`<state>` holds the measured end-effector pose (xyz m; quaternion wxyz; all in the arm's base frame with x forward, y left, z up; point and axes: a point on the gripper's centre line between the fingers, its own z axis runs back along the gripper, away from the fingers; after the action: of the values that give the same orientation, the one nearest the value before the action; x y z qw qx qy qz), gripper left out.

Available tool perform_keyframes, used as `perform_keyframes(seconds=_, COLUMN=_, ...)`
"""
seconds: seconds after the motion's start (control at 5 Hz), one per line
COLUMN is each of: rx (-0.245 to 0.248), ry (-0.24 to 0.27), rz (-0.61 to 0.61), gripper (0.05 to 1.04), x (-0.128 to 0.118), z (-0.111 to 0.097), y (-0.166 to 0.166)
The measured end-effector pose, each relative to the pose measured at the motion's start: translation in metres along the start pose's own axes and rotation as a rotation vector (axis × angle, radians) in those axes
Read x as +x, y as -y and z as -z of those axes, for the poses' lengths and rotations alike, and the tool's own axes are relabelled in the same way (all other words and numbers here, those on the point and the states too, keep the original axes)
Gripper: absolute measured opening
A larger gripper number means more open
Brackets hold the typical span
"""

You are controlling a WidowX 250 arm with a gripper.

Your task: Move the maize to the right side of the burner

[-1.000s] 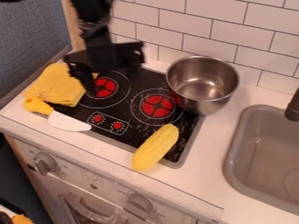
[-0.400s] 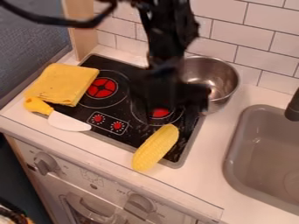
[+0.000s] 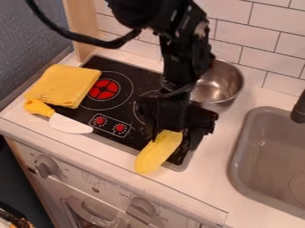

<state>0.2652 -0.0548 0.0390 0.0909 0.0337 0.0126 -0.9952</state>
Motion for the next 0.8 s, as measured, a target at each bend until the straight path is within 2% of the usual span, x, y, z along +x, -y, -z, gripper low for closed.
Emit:
perform_keyframes(seconds=0.4, rx=-0.049, ry=0.038, rz=-0.005, gripper=1.001, x=0.003, z=0.023, y=0.005)
perform_keyframes(seconds=0.6, rx=-0.057, ry=0.053, rz=-0.009, gripper=0.934, x=0.004, z=0.030, y=0.005)
perform_keyframes(seconds=0.8, rx=-0.061, ry=0.041, rz=-0.006, gripper=0.686, x=0.002, z=0.031, y=0.002)
